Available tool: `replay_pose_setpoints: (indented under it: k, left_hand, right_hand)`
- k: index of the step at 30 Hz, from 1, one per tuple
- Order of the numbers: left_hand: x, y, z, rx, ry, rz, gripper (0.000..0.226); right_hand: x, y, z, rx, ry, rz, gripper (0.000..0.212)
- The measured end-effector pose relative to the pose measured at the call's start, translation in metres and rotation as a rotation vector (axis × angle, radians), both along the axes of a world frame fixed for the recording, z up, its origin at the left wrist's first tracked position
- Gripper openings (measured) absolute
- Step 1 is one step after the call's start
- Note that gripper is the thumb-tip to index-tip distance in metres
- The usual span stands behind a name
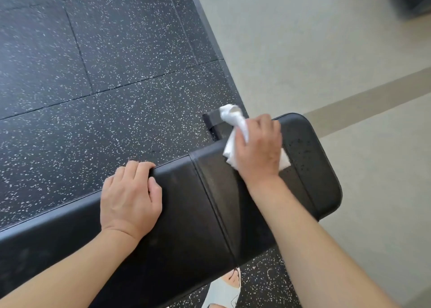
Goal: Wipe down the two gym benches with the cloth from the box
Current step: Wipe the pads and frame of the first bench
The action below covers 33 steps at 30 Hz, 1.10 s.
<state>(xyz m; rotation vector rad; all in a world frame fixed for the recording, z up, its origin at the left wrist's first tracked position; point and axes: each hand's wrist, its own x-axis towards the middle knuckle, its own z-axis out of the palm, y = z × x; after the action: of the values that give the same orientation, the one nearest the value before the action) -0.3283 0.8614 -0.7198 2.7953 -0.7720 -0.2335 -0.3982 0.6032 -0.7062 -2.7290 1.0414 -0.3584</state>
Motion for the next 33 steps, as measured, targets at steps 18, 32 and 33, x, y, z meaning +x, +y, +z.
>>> replay_pose_setpoints:
  k: [18,32,33]
  left_hand:
    - [0.001,0.001,-0.002,-0.006,-0.007,0.003,0.037]
    - [-0.002,-0.003,0.006,0.022,0.019,0.031,0.040]
    - [-0.002,-0.003,0.006,0.027,0.021,0.030,0.040]
  right_hand:
    - [-0.002,0.018,-0.002,-0.008,-0.059,0.017,0.015]
    - [-0.100,0.039,-0.007,0.062,-0.099,0.338,0.018]
    - [-0.121,0.042,-0.006,0.080,-0.108,0.325,0.018]
